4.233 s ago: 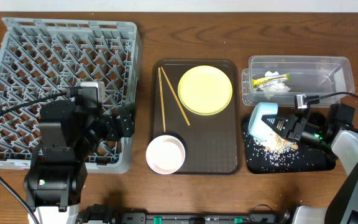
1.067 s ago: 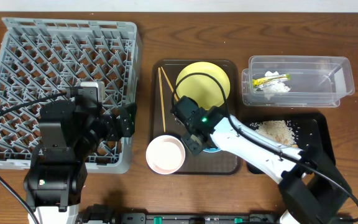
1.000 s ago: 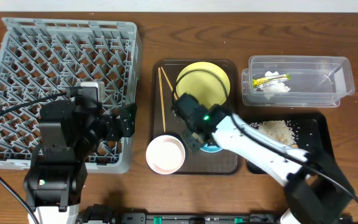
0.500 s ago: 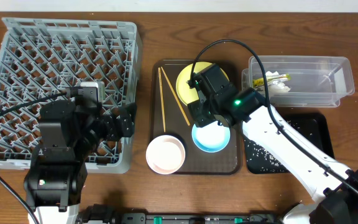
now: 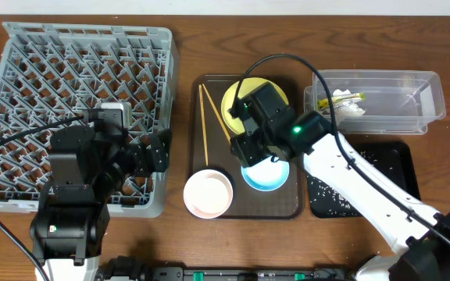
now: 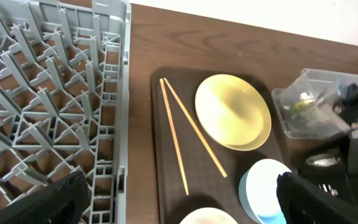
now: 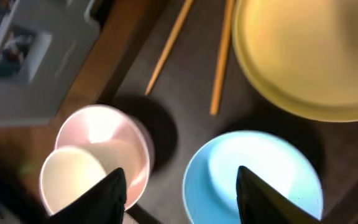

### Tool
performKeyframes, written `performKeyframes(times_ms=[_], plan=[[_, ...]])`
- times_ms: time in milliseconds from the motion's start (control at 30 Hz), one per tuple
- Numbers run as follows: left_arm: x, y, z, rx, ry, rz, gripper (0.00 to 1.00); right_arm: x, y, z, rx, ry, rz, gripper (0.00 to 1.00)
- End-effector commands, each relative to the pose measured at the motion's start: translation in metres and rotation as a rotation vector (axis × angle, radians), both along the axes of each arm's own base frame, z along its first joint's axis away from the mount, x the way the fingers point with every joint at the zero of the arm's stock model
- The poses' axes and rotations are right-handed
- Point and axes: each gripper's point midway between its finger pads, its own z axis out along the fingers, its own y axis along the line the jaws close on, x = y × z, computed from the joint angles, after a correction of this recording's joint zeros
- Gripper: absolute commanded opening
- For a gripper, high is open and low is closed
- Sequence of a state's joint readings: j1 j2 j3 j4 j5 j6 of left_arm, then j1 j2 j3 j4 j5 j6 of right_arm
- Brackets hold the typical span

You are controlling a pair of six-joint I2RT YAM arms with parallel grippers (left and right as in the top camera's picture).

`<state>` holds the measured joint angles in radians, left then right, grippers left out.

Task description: Sort waste into correct bins and load items into the dishwasher

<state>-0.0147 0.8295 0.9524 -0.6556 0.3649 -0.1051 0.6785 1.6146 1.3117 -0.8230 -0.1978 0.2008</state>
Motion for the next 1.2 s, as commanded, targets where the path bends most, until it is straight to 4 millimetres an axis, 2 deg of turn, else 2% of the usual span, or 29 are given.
performKeyframes(times_ms=[0, 67, 167, 267, 400, 500, 567, 633, 700, 833, 933, 1067, 1167], plan=[[0.000, -0.001, 0.008, -0.012, -0.014, -0.003, 0.97, -0.015, 0.010, 0.000, 0.025, 0.041, 0.058, 0.47], [0.000, -0.001, 0.008, -0.012, -0.013, -0.004, 0.97, -0.030, 0.017, -0.002, 0.043, 0.086, 0.095, 0.42], [-0.007, -0.006, 0.000, -0.031, 0.033, -0.025, 0.98, -0.048, 0.024, -0.013, 0.017, 0.118, 0.139, 0.42], [-0.011, -0.006, -0.005, -0.031, 0.060, -0.024, 0.97, -0.058, 0.028, -0.032, -0.026, 0.118, 0.145, 0.48], [-0.017, 0.001, -0.015, -0.008, 0.107, 0.012, 0.97, -0.068, 0.033, -0.057, -0.053, 0.154, 0.156, 0.47], [-0.018, 0.004, -0.011, -0.041, 0.112, 0.054, 0.97, -0.073, 0.035, -0.073, -0.080, 0.189, 0.166, 0.46], [-0.018, 0.005, -0.002, -0.072, 0.096, 0.082, 0.98, -0.077, 0.038, -0.085, -0.091, 0.224, 0.175, 0.39], [-0.020, 0.005, 0.010, -0.089, 0.068, 0.088, 0.97, -0.079, 0.038, -0.093, -0.098, 0.248, 0.177, 0.20], [-0.022, 0.005, 0.016, -0.091, 0.046, 0.087, 0.97, -0.077, 0.038, -0.093, -0.095, 0.249, 0.173, 0.13], [-0.030, 0.006, 0.017, -0.079, 0.041, 0.084, 0.97, -0.069, 0.038, -0.084, -0.069, 0.227, 0.151, 0.02], [-0.032, 0.006, 0.015, -0.089, 0.059, 0.092, 0.97, -0.059, 0.039, -0.067, -0.024, 0.202, 0.137, 0.01], [-0.032, -0.001, 0.019, -0.148, 0.063, 0.084, 0.97, -0.034, 0.033, -0.022, 0.068, 0.107, 0.103, 0.01], [-0.033, -0.024, 0.032, -0.230, 0.033, -0.044, 0.97, -0.011, 0.016, 0.019, 0.144, 0.014, 0.044, 0.01]])
